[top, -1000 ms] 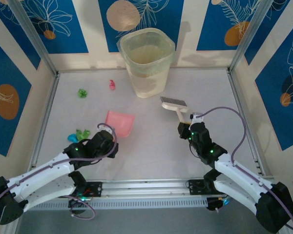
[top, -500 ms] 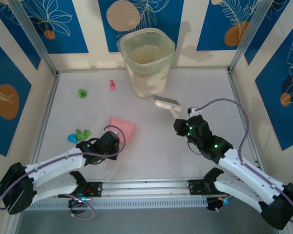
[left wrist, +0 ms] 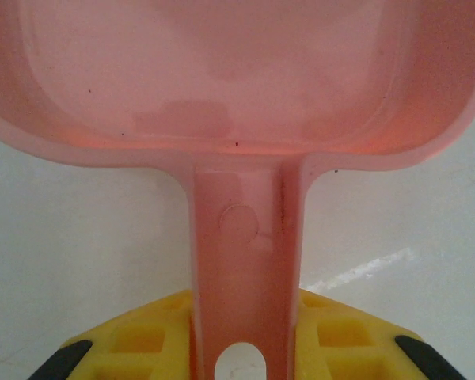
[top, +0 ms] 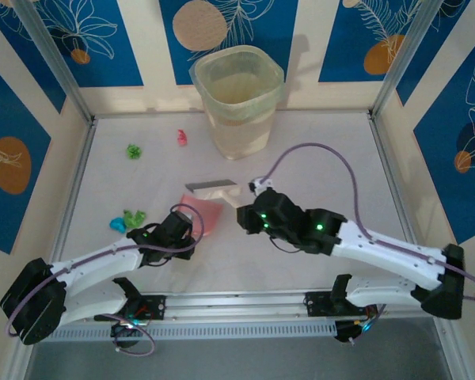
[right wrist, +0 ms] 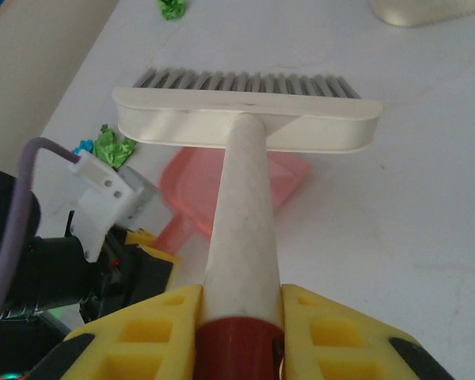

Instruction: Sweep away the paper scraps from the table

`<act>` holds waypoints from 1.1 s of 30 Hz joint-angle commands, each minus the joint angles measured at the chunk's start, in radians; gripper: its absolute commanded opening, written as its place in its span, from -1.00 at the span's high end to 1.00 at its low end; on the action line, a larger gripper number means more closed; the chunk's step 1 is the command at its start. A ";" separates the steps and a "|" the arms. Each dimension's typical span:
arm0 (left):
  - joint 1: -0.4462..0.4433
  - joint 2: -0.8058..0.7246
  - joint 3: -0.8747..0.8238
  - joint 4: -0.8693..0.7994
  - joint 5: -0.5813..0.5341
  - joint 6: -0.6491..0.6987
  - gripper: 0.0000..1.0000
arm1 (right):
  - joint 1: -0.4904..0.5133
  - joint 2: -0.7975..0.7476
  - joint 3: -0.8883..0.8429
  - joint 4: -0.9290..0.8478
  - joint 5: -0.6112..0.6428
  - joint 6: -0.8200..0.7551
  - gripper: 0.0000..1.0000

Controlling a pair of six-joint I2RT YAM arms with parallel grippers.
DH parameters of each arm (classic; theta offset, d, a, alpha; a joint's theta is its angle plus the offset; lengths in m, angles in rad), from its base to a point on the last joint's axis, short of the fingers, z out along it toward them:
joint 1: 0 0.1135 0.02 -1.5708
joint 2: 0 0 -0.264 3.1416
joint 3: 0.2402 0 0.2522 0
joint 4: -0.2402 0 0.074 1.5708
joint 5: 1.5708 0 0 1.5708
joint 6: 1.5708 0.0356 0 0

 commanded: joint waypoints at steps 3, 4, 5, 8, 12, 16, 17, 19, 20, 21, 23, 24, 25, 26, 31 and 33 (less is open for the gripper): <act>0.010 -0.026 -0.023 0.018 0.032 -0.008 1.00 | -0.019 0.184 0.164 0.130 0.101 -0.158 1.00; 0.010 -0.030 -0.023 0.019 0.032 -0.010 1.00 | -0.036 0.224 0.198 0.144 0.084 -0.187 1.00; 0.010 -0.033 -0.024 0.018 0.032 -0.011 1.00 | -0.049 0.271 0.236 0.151 0.072 -0.210 1.00; 0.010 -0.042 -0.032 0.025 0.040 -0.014 1.00 | -0.085 0.391 0.334 0.175 0.075 -0.287 1.00; 0.010 -0.044 -0.034 0.022 0.034 -0.018 1.00 | -0.148 0.520 0.418 0.281 -0.011 -0.368 1.00; 0.010 -0.039 -0.036 0.027 0.031 -0.021 1.00 | -0.212 0.658 0.538 0.315 -0.104 -0.399 1.00; 0.011 -0.037 -0.038 0.031 0.033 -0.022 1.00 | -0.223 0.698 0.573 0.325 -0.114 -0.421 1.00; 0.011 -0.026 -0.039 0.039 0.037 -0.026 1.00 | -0.243 0.775 0.633 0.341 -0.114 -0.451 1.00; 0.011 -0.021 -0.040 0.042 0.037 -0.027 1.00 | -0.254 0.817 0.668 0.344 -0.120 -0.462 1.00; 0.011 -0.015 -0.038 0.044 0.037 -0.027 1.00 | -0.267 0.854 0.702 0.347 -0.131 -0.470 1.00; 0.011 -0.009 -0.040 0.047 0.034 -0.030 1.00 | -0.286 0.918 0.759 0.359 -0.145 -0.482 1.00; 0.012 -0.008 -0.040 0.050 0.032 -0.032 1.00 | -0.294 0.950 0.788 0.374 -0.152 -0.493 1.00; 0.012 -0.006 -0.042 0.052 0.031 -0.033 1.00 | -0.301 0.977 0.815 0.381 -0.156 -0.499 1.00; 0.012 -0.004 -0.043 0.055 0.031 -0.033 1.00 | -0.309 1.014 0.852 0.379 -0.158 -0.505 1.00; 0.012 0.024 -0.043 0.070 0.029 -0.035 1.00 | -0.343 1.193 1.087 0.285 -0.169 -0.523 1.00; 0.012 0.029 -0.042 0.072 0.025 -0.036 1.00 | -0.351 1.258 1.169 0.239 -0.191 -0.520 1.00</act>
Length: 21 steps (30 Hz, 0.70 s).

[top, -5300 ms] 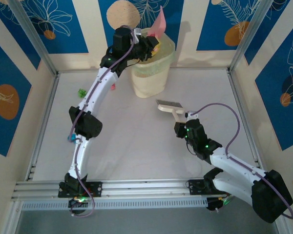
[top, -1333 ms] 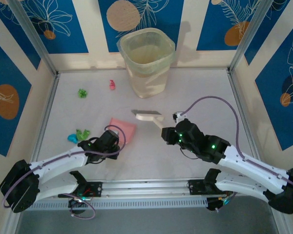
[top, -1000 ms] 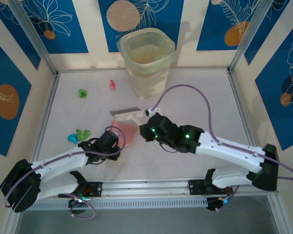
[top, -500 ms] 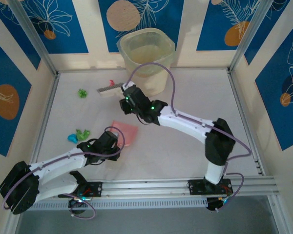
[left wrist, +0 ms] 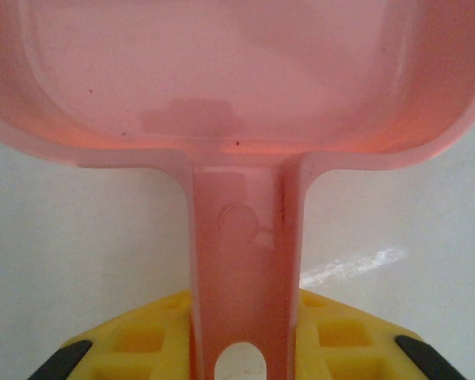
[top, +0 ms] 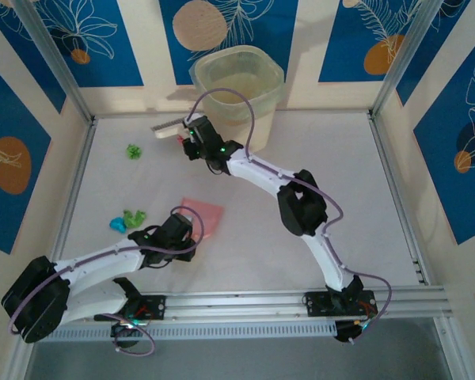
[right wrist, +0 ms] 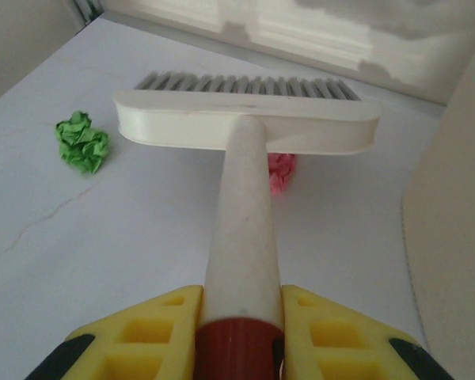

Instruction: Sweep away the paper scraps from the table

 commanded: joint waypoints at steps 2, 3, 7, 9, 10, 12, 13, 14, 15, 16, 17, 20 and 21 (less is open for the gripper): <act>0.011 0.007 -0.008 0.020 -0.001 -0.015 1.00 | -0.010 0.091 0.155 -0.058 -0.056 -0.017 1.00; 0.013 0.009 -0.009 0.021 -0.001 -0.016 1.00 | -0.006 0.104 0.160 -0.061 -0.062 -0.014 1.00; 0.017 0.007 -0.008 0.016 -0.008 -0.018 1.00 | 0.024 0.107 0.120 -0.072 -0.030 -0.011 1.00; 0.021 0.005 -0.009 0.015 -0.010 -0.019 1.00 | 0.030 0.084 0.070 -0.060 -0.031 0.011 1.00; 0.023 0.006 -0.010 0.014 -0.009 -0.019 1.00 | 0.030 0.068 0.041 -0.061 -0.039 0.031 1.00; 0.026 0.008 -0.009 0.015 -0.006 -0.019 1.00 | 0.032 0.030 -0.015 -0.065 -0.054 0.064 1.00; 0.028 0.007 -0.010 0.016 -0.002 -0.019 1.00 | 0.036 0.001 -0.059 -0.061 -0.054 0.080 1.00; 0.032 0.009 -0.009 0.016 0.001 -0.017 1.00 | 0.042 -0.037 -0.116 -0.046 -0.048 0.092 1.00; 0.034 0.008 -0.009 0.016 0.008 -0.016 1.00 | 0.048 -0.073 -0.172 -0.022 -0.040 0.102 1.00; 0.038 0.007 -0.010 0.017 0.010 -0.014 1.00 | 0.052 -0.113 -0.237 0.006 -0.037 0.116 1.00; 0.040 0.007 -0.009 0.017 0.012 -0.016 1.00 | 0.058 -0.158 -0.295 0.030 -0.039 0.132 1.00; 0.042 0.007 -0.009 0.017 0.017 -0.015 1.00 | 0.068 -0.260 -0.425 0.050 -0.049 0.180 1.00; 0.042 0.006 -0.009 0.016 0.019 -0.015 1.00 | 0.071 -0.287 -0.463 0.053 -0.050 0.194 1.00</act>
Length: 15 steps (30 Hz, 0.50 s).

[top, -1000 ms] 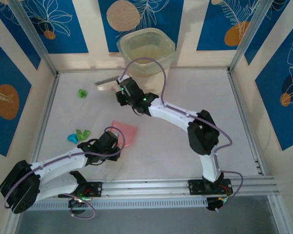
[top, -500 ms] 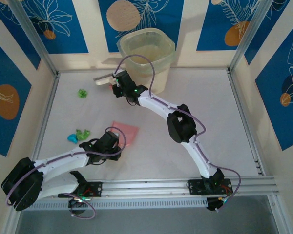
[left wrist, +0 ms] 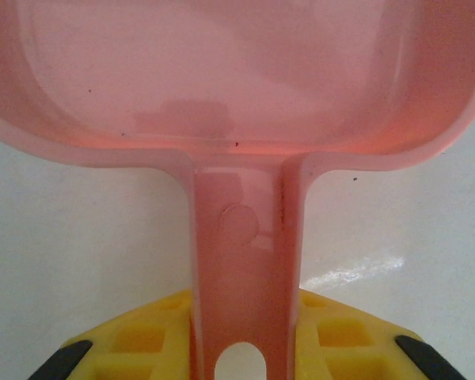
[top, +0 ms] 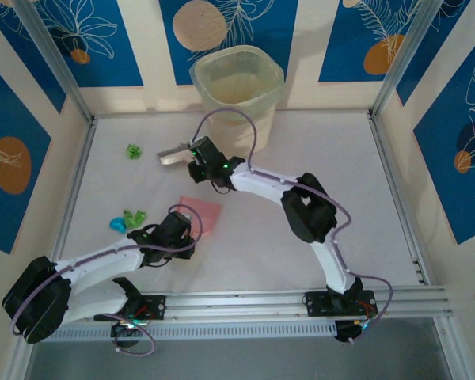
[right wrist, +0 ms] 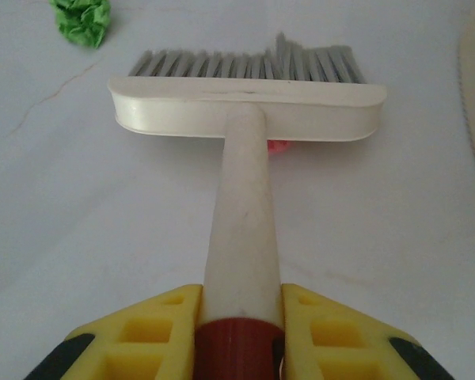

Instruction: Sweep away the paper scraps from the table

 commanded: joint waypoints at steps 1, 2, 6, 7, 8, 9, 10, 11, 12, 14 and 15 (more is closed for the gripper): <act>0.013 0.004 -0.009 0.006 0.020 -0.009 1.00 | 0.019 -0.120 -0.118 0.034 -0.021 0.087 1.00; 0.013 0.004 -0.009 0.005 0.021 -0.009 1.00 | 0.024 -0.148 -0.153 0.041 -0.020 0.097 1.00; 0.014 0.003 -0.010 0.004 0.028 -0.008 1.00 | 0.044 -0.239 -0.285 0.045 -0.020 0.145 1.00; 0.014 0.004 -0.010 0.004 0.029 -0.009 1.00 | 0.047 -0.258 -0.310 0.045 -0.019 0.156 1.00; 0.013 0.004 -0.009 0.004 0.030 -0.008 1.00 | 0.050 -0.279 -0.341 0.046 -0.017 0.168 1.00; 0.014 0.004 -0.010 0.004 0.032 -0.009 1.00 | 0.054 -0.302 -0.372 0.046 -0.015 0.182 1.00; 0.014 0.004 -0.011 0.004 0.034 -0.007 1.00 | 0.056 -0.324 -0.398 0.046 -0.014 0.196 1.00; 0.014 0.005 -0.012 0.006 0.037 -0.007 1.00 | 0.058 -0.350 -0.424 0.046 -0.012 0.213 1.00; 0.013 0.006 -0.011 0.008 0.040 -0.006 1.00 | 0.058 -0.377 -0.455 0.043 -0.010 0.229 1.00; 0.013 0.009 -0.009 0.008 0.045 -0.004 1.00 | 0.060 -0.428 -0.507 0.041 -0.017 0.263 1.00; 0.014 0.011 -0.009 0.008 0.049 -0.003 1.00 | 0.060 -0.455 -0.534 0.040 -0.025 0.278 1.00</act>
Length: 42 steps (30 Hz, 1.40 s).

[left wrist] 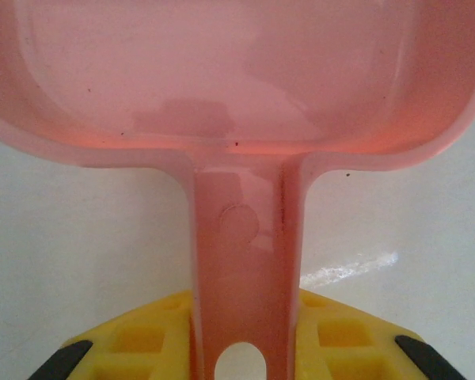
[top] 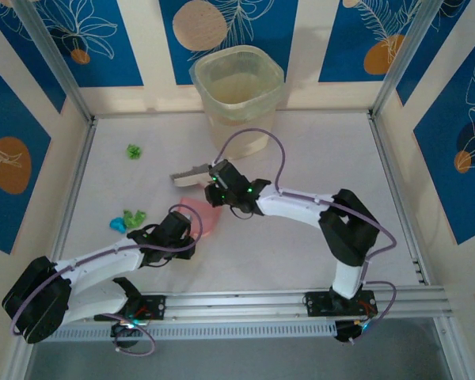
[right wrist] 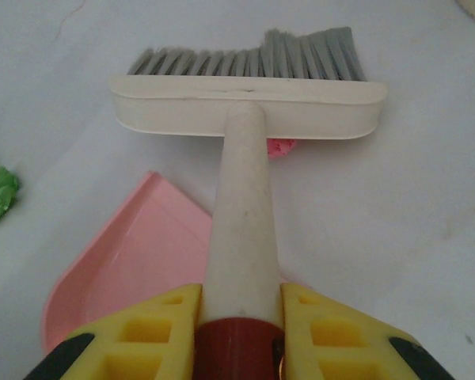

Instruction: Sweep away the paper scraps from the table

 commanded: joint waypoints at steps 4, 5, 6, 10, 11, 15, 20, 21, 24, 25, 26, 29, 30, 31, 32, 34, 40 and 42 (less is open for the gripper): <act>0.011 0.012 -0.008 0.009 0.048 -0.004 1.00 | 0.004 -0.174 -0.139 -0.038 -0.033 0.152 1.00; 0.011 0.014 -0.005 0.005 0.055 -0.003 1.00 | 0.005 -0.199 -0.160 -0.050 -0.036 0.168 1.00; 0.011 0.016 -0.002 0.000 0.061 -0.003 1.00 | 0.008 -0.226 -0.181 -0.058 -0.044 0.183 1.00; 0.010 0.047 0.021 -0.022 0.083 -0.002 1.00 | 0.022 -0.338 -0.271 -0.045 -0.081 0.247 1.00; 0.010 0.058 0.023 -0.020 0.093 -0.002 1.00 | 0.024 -0.366 -0.293 -0.035 -0.098 0.265 1.00; 0.010 0.088 0.042 -0.020 0.134 -0.004 1.00 | 0.021 -0.445 -0.351 -0.026 -0.157 0.360 1.00; 0.009 0.129 0.065 -0.033 0.147 0.008 1.00 | 0.008 -0.529 -0.428 0.050 -0.240 0.439 1.00; 0.009 0.135 0.070 -0.038 0.149 0.010 1.00 | 0.003 -0.542 -0.436 0.056 -0.254 0.450 1.00; 0.008 0.132 0.076 -0.050 0.150 0.014 1.00 | -0.008 -0.575 -0.449 0.063 -0.302 0.469 1.00; 0.008 0.131 0.076 -0.051 0.151 0.013 1.00 | -0.012 -0.587 -0.455 0.070 -0.316 0.475 1.00; 0.007 0.130 0.076 -0.053 0.152 0.013 1.00 | -0.016 -0.601 -0.462 0.074 -0.326 0.479 1.00; 0.003 0.135 0.076 -0.056 0.150 0.012 1.00 | -0.033 -0.648 -0.467 0.049 -0.324 0.485 1.00; 0.002 0.134 0.076 -0.057 0.151 0.013 1.00 | -0.041 -0.665 -0.470 0.038 -0.324 0.488 1.00; 0.001 0.135 0.078 -0.058 0.150 0.013 1.00 | -0.046 -0.679 -0.475 0.036 -0.330 0.490 1.00; 0.001 0.134 0.078 -0.059 0.150 0.014 1.00 | -0.056 -0.697 -0.482 0.033 -0.336 0.491 1.00; 0.000 0.135 0.078 -0.058 0.149 0.013 1.00 | -0.070 -0.734 -0.497 0.031 -0.340 0.503 1.00; -0.001 0.141 0.080 -0.056 0.147 0.016 1.00 | -0.103 -0.824 -0.518 -0.024 -0.271 0.491 1.00; 0.000 0.142 0.082 -0.052 0.146 0.017 1.00 | -0.117 -0.830 -0.510 -0.052 -0.251 0.475 1.00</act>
